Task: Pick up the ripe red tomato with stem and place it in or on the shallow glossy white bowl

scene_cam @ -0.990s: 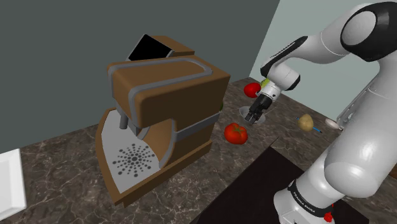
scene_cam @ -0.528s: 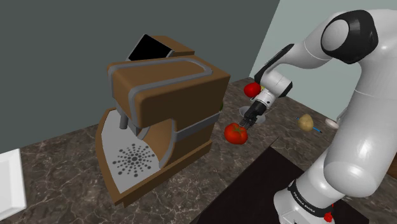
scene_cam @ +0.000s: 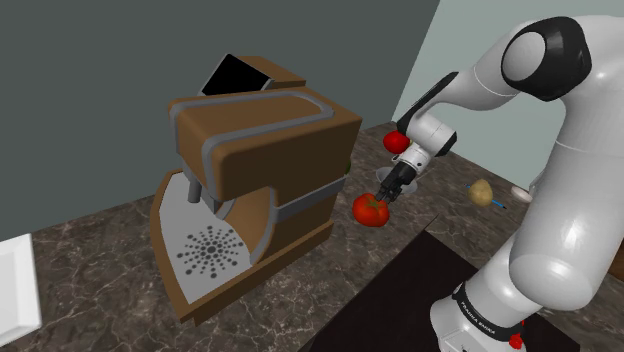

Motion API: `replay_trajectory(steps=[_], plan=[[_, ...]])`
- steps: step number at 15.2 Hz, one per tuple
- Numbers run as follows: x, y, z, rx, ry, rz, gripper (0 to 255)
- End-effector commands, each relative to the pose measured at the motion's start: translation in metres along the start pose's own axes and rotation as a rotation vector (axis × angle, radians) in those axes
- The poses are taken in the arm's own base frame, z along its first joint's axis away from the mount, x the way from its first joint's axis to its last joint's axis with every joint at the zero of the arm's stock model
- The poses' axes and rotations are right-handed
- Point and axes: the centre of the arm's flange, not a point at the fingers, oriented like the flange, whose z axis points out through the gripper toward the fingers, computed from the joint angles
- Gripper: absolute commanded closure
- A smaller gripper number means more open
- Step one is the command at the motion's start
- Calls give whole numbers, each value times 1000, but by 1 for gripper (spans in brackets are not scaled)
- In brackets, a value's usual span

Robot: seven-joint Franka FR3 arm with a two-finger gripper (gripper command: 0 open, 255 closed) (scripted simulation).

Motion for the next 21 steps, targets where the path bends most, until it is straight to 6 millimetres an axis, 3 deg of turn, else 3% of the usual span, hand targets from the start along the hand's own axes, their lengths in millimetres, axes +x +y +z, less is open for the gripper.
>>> replay_trajectory(steps=[1, 2, 11, 21], plan=[[0, 0, 0, 0, 0, 0, 0], [0, 0, 0, 0, 0, 0, 255], [0, 0, 0, 0, 0, 0, 255], [-3, -38, -36, 0, 0, 0, 255]])
